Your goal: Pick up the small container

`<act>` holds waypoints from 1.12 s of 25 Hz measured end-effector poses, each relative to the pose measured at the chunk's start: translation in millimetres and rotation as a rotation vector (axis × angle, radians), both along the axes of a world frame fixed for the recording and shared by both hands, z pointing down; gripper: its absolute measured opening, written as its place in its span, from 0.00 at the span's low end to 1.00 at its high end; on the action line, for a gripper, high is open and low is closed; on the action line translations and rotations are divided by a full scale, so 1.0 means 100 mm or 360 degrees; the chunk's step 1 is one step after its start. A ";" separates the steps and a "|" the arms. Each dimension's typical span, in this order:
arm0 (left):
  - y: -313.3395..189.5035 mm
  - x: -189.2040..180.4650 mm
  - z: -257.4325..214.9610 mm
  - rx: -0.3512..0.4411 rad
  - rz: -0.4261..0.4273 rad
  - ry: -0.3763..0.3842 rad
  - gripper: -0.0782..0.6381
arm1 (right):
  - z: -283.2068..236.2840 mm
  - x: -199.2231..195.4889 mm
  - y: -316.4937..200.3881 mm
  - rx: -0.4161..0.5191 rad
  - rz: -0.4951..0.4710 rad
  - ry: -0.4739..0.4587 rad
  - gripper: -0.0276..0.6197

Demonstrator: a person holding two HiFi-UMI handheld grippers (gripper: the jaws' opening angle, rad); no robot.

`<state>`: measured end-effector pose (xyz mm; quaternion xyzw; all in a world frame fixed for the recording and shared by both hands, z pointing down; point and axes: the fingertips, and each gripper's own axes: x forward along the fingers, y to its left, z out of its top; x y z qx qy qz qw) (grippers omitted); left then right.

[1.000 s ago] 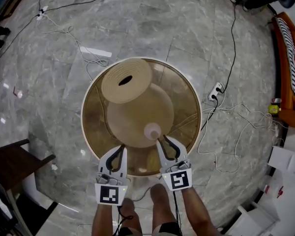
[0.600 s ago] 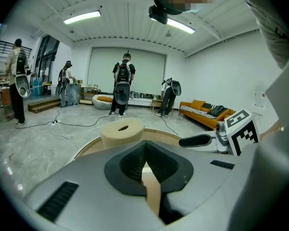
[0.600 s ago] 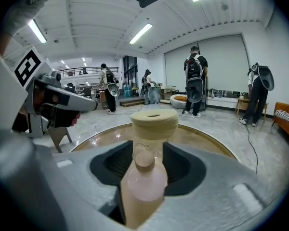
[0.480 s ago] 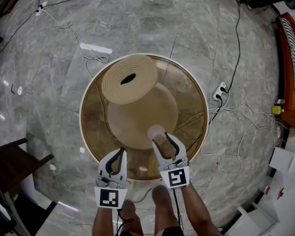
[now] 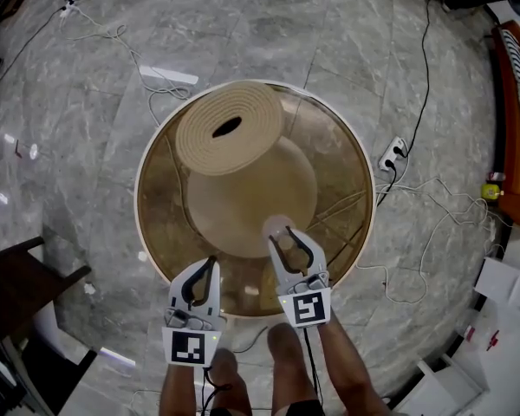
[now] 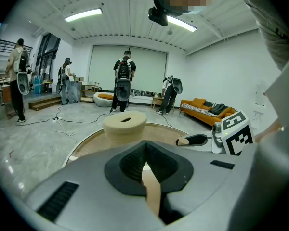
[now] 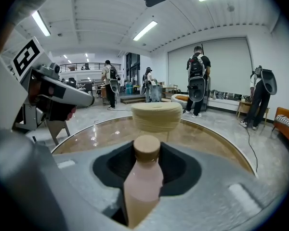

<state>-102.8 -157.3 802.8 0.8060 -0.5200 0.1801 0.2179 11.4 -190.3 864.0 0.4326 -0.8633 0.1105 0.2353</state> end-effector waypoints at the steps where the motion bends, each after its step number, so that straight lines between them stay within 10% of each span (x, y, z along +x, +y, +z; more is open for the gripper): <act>1: 0.00 -0.01 0.00 -0.0003 -0.0001 -0.0005 0.13 | 0.01 -0.01 0.00 0.0002 0.0005 -0.0007 0.26; 28: 0.02 0.06 -0.49 0.0102 0.0026 -0.0026 0.13 | -0.45 -0.03 0.07 0.0020 -0.0088 -0.0049 0.25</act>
